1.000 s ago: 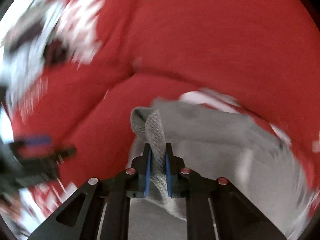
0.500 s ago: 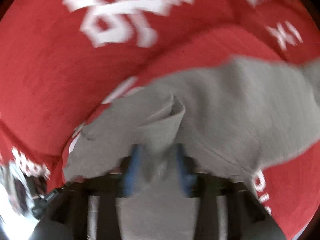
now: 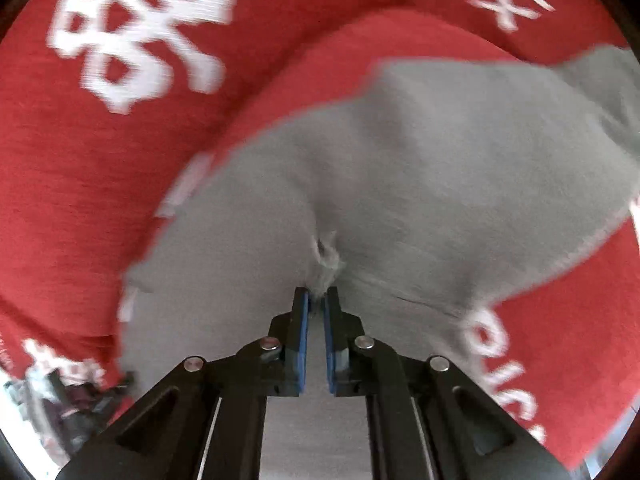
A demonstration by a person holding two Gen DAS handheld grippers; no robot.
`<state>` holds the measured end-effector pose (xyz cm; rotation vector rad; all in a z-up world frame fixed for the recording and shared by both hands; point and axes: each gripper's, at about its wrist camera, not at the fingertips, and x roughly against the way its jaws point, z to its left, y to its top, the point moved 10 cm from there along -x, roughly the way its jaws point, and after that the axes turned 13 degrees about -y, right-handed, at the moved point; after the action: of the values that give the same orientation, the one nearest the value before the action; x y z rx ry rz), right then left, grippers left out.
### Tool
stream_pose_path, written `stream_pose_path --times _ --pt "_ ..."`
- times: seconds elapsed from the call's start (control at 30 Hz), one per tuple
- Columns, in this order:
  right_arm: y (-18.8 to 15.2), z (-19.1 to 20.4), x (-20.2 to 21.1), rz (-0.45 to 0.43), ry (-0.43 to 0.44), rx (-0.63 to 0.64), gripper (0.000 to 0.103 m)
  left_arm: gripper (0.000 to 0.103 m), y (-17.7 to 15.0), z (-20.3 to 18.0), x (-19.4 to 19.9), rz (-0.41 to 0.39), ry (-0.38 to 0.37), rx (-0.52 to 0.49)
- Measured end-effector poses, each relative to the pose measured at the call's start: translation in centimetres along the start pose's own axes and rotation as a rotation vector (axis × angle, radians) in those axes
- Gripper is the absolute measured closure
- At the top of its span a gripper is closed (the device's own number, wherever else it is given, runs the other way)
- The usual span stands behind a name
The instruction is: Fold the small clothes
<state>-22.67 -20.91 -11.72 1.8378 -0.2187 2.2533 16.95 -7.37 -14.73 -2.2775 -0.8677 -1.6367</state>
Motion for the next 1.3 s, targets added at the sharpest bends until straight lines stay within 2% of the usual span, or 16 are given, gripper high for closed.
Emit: stream_pose_path --times 0.03,0.1,0.13,0.3,0.43,0.47,0.53,0.57,0.7,0.87,0.93,0.97,1.03,1.1,1.17,1.3 --pt "-0.5 0.2 0.4 0.002 0.007 -0.003 0.087 0.078 0.1 0.4 0.2 -0.001 -0.003 0.002" --pt "-3.6 3.1 1.4 0.06 0.14 0.055 0.059 0.078 0.2 1.0 0.6 -0.004 -0.004 -0.003" --pt "-6.3 5.5 1.7 0.11 0.22 0.102 0.056 0.078 0.4 1.5 1.0 -0.008 -0.002 -0.004" --pt "-19.3 16.6 -0.4 0.355 0.407 0.272 0.056 0.078 0.3 2.7 3.9 -0.04 0.024 0.005" --pt "-23.7 23.0 -3.2 0.373 0.449 0.271 0.056 0.078 -1.0 3.8 6.6 -0.056 0.047 -0.017" --pt "-24.0 23.8 -3.8 0.368 0.44 0.259 0.058 0.078 -1.6 4.3 7.3 -0.057 0.06 -0.015" --pt "-24.0 24.6 -4.5 0.363 0.429 0.233 0.072 0.078 -1.9 4.9 8.5 -0.062 0.067 -0.009" --pt "-23.7 25.3 -4.9 0.355 0.421 0.233 0.097 0.078 -2.1 5.2 9.2 -0.066 0.063 -0.002" --pt "-24.4 27.6 -4.9 0.337 0.435 0.316 0.097 0.078 -2.7 5.4 9.5 -0.056 0.052 0.011" --pt "-25.4 25.6 -5.5 0.386 0.407 0.32 0.097 0.078 -4.4 4.7 8.6 -0.013 0.061 0.017" --pt "-25.2 24.8 -4.8 0.388 0.372 0.353 0.086 0.076 -5.2 3.3 8.4 -0.001 0.069 -0.023" --pt "-25.2 23.2 -3.9 0.387 0.362 0.372 0.08 0.055 -5.5 2.6 8.2 0.006 0.078 -0.042" --pt "-24.3 21.0 -2.7 0.37 0.336 0.4 0.079 0.021 -6.0 0.9 8.1 -0.007 0.095 -0.076" --pt "-21.9 18.3 -1.4 0.303 0.286 0.413 0.069 0.021 -6.2 -1.1 8.1 -0.024 0.076 -0.105" --pt "-17.8 14.3 -0.1 0.218 0.22 0.377 0.066 0.018 -6.6 -2.7 7.6 -0.011 0.063 -0.112" --pt "-11.2 8.0 1.4 0.124 0.132 0.281 0.065 0.018 -7.4 -5.6 5.9 0.034 0.051 -0.114"
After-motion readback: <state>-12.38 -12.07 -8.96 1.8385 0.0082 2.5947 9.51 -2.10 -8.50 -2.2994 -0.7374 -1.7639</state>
